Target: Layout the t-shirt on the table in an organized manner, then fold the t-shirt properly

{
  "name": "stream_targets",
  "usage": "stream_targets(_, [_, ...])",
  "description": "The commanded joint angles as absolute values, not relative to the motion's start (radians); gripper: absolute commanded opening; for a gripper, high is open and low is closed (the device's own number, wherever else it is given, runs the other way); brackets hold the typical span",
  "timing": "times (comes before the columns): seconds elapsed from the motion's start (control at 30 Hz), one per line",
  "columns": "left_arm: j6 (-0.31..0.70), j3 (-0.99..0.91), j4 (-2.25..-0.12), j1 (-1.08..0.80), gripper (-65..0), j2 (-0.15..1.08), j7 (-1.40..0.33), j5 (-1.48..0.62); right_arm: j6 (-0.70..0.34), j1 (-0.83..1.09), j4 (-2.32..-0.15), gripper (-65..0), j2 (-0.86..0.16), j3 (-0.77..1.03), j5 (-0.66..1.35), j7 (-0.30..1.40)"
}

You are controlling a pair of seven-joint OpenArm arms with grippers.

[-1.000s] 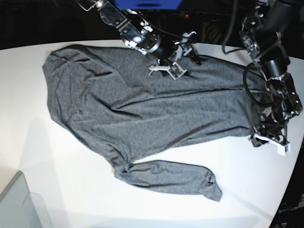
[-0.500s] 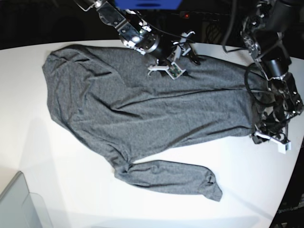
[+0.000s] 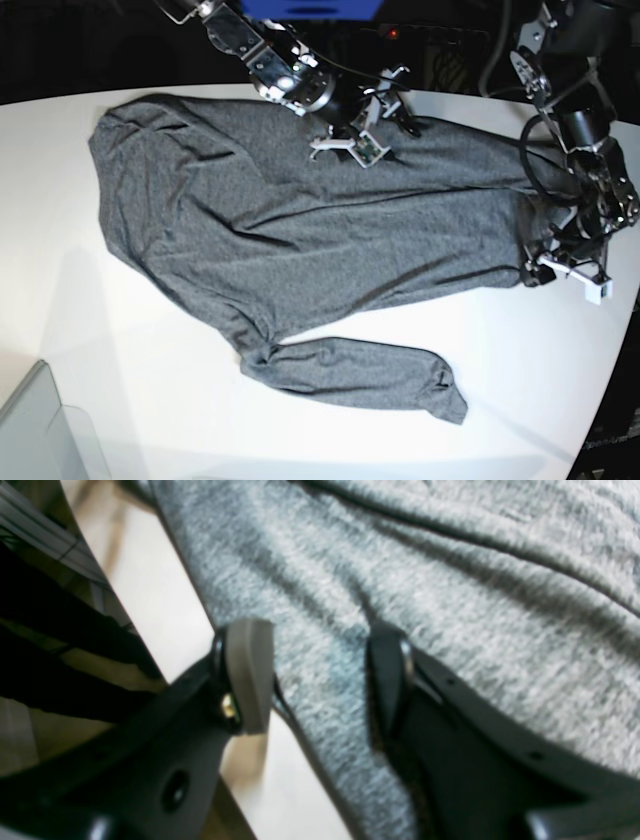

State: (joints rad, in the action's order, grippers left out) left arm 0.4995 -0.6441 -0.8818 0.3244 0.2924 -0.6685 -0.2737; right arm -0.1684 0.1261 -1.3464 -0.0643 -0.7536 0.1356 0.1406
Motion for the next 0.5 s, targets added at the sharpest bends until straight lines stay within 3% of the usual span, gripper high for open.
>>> stream_targets(0.0, [0.506, -0.644, -0.898, 0.348, -15.2, 0.302, -0.664, -0.283, -0.160, 0.127, -1.348, -34.2, -0.067, -0.754, 0.133, 0.177])
stream_targets(0.07, [0.506, -0.644, -0.898, 0.348, -18.5, 0.300, -0.664, -0.283, -0.160, 0.127, -1.348, -34.2, -0.067, -0.753, 0.133, 0.177])
stream_targets(0.13, [0.506, -0.644, -0.897, 0.348, -27.8, 0.300, -0.664, -0.283, -0.160, 0.127, -1.348, -34.2, -0.067, -0.751, 0.133, 0.177])
stream_targets(0.3, [0.498, -0.644, -0.886, 0.349, -65.0, 0.298, -0.596, -0.283, -0.160, 0.127, -1.348, -34.2, -0.070, -0.751, 0.133, 0.177])
stream_targets(0.4, [0.498, -0.644, -0.886, 0.349, -63.0, 0.298, -0.585, -0.282, -0.160, 0.127, -1.348, -34.2, -0.070, -0.751, 0.133, 0.177])
stream_targets(0.47, [0.498, -0.644, -0.888, 0.355, -65.0, 0.298, -0.585, -0.282, -0.160, 0.127, -1.348, -34.2, -0.070, -0.751, 0.133, 0.177])
